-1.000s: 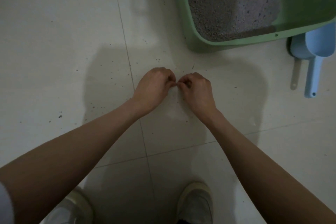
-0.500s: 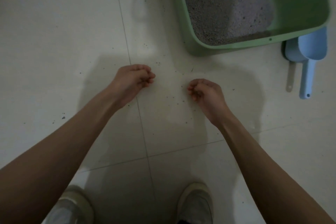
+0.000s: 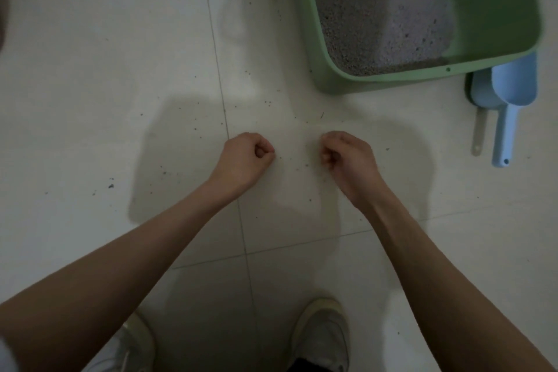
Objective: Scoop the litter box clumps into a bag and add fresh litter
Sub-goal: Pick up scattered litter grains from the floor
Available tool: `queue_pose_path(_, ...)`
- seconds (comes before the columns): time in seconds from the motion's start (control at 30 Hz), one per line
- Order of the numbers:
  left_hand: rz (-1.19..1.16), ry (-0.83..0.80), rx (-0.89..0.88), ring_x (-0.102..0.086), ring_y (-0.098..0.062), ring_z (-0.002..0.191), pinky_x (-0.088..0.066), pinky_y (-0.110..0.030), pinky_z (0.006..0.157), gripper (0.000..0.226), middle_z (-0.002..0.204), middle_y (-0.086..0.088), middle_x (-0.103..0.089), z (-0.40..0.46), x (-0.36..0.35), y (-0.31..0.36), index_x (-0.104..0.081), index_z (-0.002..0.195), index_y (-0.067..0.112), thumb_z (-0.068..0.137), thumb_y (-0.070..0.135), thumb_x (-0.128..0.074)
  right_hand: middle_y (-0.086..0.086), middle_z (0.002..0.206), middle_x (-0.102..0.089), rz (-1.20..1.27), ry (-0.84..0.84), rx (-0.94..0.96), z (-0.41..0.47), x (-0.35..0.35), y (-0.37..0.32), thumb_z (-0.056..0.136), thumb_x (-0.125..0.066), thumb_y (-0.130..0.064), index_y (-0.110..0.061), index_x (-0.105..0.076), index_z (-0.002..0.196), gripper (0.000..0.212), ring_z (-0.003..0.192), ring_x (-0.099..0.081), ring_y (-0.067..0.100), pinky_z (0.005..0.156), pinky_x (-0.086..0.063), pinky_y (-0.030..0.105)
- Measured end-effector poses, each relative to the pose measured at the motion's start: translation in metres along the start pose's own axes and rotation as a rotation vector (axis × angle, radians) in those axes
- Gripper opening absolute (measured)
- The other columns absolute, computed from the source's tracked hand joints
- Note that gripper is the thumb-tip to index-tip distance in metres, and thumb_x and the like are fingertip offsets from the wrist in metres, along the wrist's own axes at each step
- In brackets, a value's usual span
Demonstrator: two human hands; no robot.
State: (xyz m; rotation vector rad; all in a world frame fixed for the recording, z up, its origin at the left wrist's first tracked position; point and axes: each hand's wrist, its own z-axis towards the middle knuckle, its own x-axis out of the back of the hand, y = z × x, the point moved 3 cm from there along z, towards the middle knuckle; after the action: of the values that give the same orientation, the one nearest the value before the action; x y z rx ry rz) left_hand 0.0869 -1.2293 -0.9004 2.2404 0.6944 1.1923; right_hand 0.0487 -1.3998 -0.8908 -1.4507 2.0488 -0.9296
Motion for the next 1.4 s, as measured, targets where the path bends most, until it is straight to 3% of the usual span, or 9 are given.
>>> queue_pose_path(0.13, 0.071, -0.017, -0.077, -0.048, -0.011, 0.076, -0.030, -0.014, 0.067, 0.015, 0.085, -0.002, -0.054, 0.004, -0.008, 0.007, -0.067, 0.092, 0.009, 0.080, 0.018, -0.069, 0.005, 0.058, -0.056, 0.312, -0.118, -0.186, -0.016, 0.004, 0.010, 0.086, -0.034, 0.009, -0.003, -0.053, 0.069, 0.028, 0.056, -0.044, 0.015, 0.050, -0.038, 0.018)
queue_pose_path(0.37, 0.191, 0.004, -0.150, -0.050, -0.017, 0.084, -0.035, -0.024, 0.074, 0.014, 0.086, 0.001, -0.047, 0.002, -0.018, 0.011, -0.065, 0.088, 0.009, 0.084, 0.022, -0.065, -0.003, 0.076, -0.057, -0.818, 0.087, 0.116, -0.010, -0.001, 0.014, 0.083, -0.065, -0.019, -0.009, -0.067, 0.092, 0.013, 0.072, -0.051, 0.011, 0.071, -0.040, 0.021)
queue_pose_path(0.57, 0.234, -0.030, -0.173, -0.054, -0.025, 0.092, -0.036, -0.027, 0.077, 0.018, 0.094, -0.009, -0.056, 0.000, -0.021, 0.012, -0.064, 0.092, 0.005, 0.089, 0.022, -0.058, 0.010, 0.098, -0.067, -1.058, 0.041, 0.256, -0.006, -0.015, 0.019, 0.087, -0.059, -0.017, -0.004, -0.067, 0.092, 0.016, 0.093, -0.058, 0.024, 0.077, -0.035, 0.023)
queue_pose_path(0.67, 0.044, 0.004, -0.070, -0.053, -0.018, 0.082, -0.035, -0.019, 0.073, 0.016, 0.087, -0.004, -0.058, 0.003, -0.007, 0.016, -0.066, 0.089, 0.005, 0.089, 0.020, -0.059, 0.004, 0.076, -0.062, -0.803, 0.070, 0.199, -0.008, -0.006, 0.016, 0.086, -0.059, -0.013, -0.008, -0.067, 0.083, 0.010, 0.071, -0.054, 0.016, 0.064, -0.036, 0.020)
queue_pose_path(0.8, -0.759, -0.192, 0.158, -0.058, -0.011, 0.066, -0.048, -0.018, 0.063, 0.010, 0.073, -0.004, -0.063, -0.002, 0.012, 0.009, -0.063, 0.078, 0.008, 0.086, 0.004, -0.060, 0.001, 0.055, -0.056, 0.198, 0.016, -0.048, -0.018, 0.019, 0.017, 0.088, -0.040, 0.006, -0.007, -0.059, 0.065, 0.032, 0.053, -0.046, 0.012, 0.055, -0.033, 0.022)
queue_pose_path(0.9, -0.883, -0.236, 0.215, -0.060, -0.011, 0.062, -0.049, -0.015, 0.058, 0.015, 0.073, -0.007, -0.065, -0.009, 0.010, 0.004, -0.063, 0.081, 0.006, 0.085, -0.006, -0.054, 0.000, 0.053, -0.059, 0.411, -0.031, -0.129, -0.027, 0.028, 0.023, 0.088, -0.031, 0.004, -0.012, -0.064, 0.050, 0.052, 0.052, -0.052, 0.013, 0.057, -0.034, 0.023)
queue_pose_path(0.97, -0.761, -0.251, 0.212, -0.058, -0.012, 0.062, -0.046, -0.016, 0.056, 0.017, 0.074, -0.006, -0.063, -0.010, 0.002, 0.003, -0.065, 0.081, 0.009, 0.088, -0.002, -0.053, 0.001, 0.055, -0.058, 0.240, 0.044, -0.110, -0.029, 0.031, 0.028, 0.091, -0.040, -0.003, -0.013, -0.064, 0.053, 0.046, 0.054, -0.049, 0.014, 0.057, -0.035, 0.024)
queue_pose_path(1.1, -0.075, -0.080, -0.038, -0.050, -0.006, 0.067, -0.035, -0.010, 0.063, 0.007, 0.073, 0.007, -0.056, -0.008, -0.010, 0.008, -0.066, 0.085, 0.014, 0.087, 0.019, -0.060, -0.002, 0.071, -0.056, -0.711, 0.182, 0.086, -0.027, 0.035, 0.033, 0.086, -0.062, -0.018, -0.011, -0.066, 0.086, 0.009, 0.070, -0.050, 0.013, 0.068, -0.036, 0.022)
queue_pose_path(1.4, 0.140, 0.029, -0.208, -0.053, -0.020, 0.090, -0.036, -0.025, 0.077, 0.020, 0.096, -0.007, -0.057, 0.003, -0.024, 0.009, -0.061, 0.094, 0.007, 0.083, 0.023, -0.066, 0.009, 0.097, -0.066, -0.871, 0.228, 0.256, -0.029, 0.023, 0.036, 0.086, -0.064, -0.017, -0.005, -0.069, 0.092, 0.015, 0.090, -0.059, 0.020, 0.077, -0.036, 0.017)
